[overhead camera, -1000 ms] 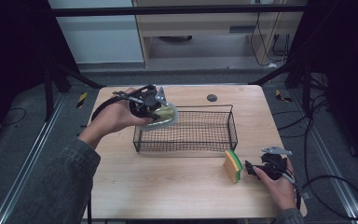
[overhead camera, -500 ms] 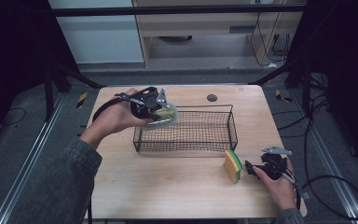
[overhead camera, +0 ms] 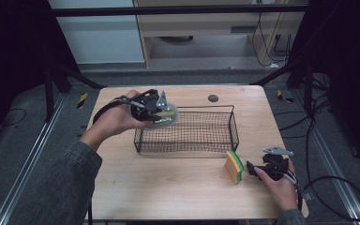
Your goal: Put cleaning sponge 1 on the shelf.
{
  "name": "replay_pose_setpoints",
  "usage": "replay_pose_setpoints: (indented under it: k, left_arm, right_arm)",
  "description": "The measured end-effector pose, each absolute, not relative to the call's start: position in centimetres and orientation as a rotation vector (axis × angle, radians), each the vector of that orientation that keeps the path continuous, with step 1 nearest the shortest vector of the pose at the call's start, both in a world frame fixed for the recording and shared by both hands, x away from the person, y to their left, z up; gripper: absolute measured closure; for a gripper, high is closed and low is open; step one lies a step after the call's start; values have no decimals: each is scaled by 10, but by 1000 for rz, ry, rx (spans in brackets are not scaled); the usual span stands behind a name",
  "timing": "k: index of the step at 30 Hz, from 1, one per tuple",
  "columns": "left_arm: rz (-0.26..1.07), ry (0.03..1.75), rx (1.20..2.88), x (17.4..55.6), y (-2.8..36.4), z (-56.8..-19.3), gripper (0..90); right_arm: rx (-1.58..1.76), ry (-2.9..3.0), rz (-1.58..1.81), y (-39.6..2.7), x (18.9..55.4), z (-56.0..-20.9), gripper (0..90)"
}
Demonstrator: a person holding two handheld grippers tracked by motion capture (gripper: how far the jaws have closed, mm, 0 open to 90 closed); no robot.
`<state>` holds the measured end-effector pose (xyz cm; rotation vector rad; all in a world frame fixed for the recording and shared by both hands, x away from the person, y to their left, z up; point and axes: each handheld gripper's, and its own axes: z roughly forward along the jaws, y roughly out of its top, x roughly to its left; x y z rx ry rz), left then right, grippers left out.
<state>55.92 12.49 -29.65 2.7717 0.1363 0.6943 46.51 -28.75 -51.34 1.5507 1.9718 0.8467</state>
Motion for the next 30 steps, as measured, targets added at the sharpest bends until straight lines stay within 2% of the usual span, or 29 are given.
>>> replay_pose_setpoints:
  k: [30]
  left_arm:
    - [684,143,2769,567,132,-316,704]
  right_arm:
    - [1553,1972,847,-287,465,-513,13]
